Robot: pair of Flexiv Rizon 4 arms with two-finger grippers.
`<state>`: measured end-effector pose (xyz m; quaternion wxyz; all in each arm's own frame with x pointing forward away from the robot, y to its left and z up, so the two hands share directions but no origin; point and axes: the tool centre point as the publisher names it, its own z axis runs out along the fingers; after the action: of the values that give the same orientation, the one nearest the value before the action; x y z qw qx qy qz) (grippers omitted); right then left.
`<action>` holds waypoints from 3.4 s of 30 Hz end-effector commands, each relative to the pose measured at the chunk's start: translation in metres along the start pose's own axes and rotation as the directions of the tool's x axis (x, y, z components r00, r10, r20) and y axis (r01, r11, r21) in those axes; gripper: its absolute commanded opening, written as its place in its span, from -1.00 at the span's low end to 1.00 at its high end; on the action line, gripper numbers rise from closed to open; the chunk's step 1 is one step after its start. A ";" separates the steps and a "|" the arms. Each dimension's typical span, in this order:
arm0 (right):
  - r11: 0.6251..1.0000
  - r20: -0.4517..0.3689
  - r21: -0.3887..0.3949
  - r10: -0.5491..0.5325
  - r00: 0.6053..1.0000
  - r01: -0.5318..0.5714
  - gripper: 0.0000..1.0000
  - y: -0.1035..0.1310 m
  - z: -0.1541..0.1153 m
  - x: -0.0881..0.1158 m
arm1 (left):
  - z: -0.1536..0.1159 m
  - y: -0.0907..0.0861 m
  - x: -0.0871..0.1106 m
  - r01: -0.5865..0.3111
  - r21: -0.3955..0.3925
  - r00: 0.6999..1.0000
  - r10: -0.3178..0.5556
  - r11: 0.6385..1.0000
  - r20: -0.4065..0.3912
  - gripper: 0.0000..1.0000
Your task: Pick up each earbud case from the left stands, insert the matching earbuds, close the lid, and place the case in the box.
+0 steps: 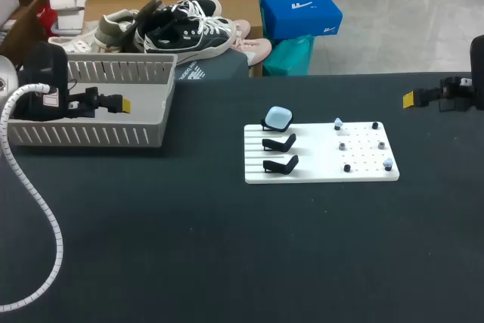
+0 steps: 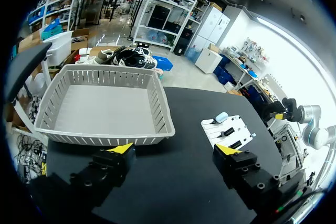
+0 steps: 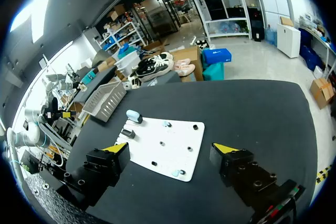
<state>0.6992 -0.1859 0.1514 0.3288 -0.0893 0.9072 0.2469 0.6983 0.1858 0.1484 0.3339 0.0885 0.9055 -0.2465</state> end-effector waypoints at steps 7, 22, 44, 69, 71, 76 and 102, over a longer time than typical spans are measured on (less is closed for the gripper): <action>1.000 0.000 -0.003 -0.002 1.000 0.002 1.00 -0.001 0.002 0.000 | 0.000 -0.001 -0.001 0.000 -0.004 1.000 0.000 1.000 -0.006 1.00; 1.000 0.000 -0.003 -0.002 1.000 0.002 1.00 -0.001 0.002 0.000 | 0.000 -0.001 -0.001 0.000 -0.004 1.000 0.000 1.000 -0.006 1.00; 1.000 0.000 -0.003 -0.002 1.000 0.002 1.00 -0.001 0.002 0.000 | 0.036 -0.033 -0.059 -0.537 0.313 0.843 0.514 0.784 0.158 1.00; 1.000 0.000 -0.003 -0.002 1.000 0.002 1.00 -0.001 0.002 0.000 | 0.161 -0.089 -0.058 -0.772 0.542 0.519 0.822 0.332 0.235 1.00; 1.000 0.000 -0.003 -0.002 1.000 0.002 1.00 -0.001 0.002 0.000 | 0.171 -0.094 -0.055 -0.752 0.573 0.525 0.821 0.325 0.224 1.00; 1.000 0.000 -0.003 -0.002 1.000 0.002 1.00 -0.001 0.002 0.000 | 0.189 -0.103 -0.049 -0.716 0.625 0.533 0.822 0.310 0.202 1.00; 1.000 0.000 -0.003 -0.002 1.000 0.002 1.00 -0.001 0.002 0.000 | 0.245 -0.131 -0.013 -0.734 0.595 0.561 0.787 0.329 0.257 0.75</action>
<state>0.6993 -0.1859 0.1514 0.3287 -0.0893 0.9072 0.2468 0.8005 -0.0448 0.0539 0.3158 0.6201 0.6260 -0.3519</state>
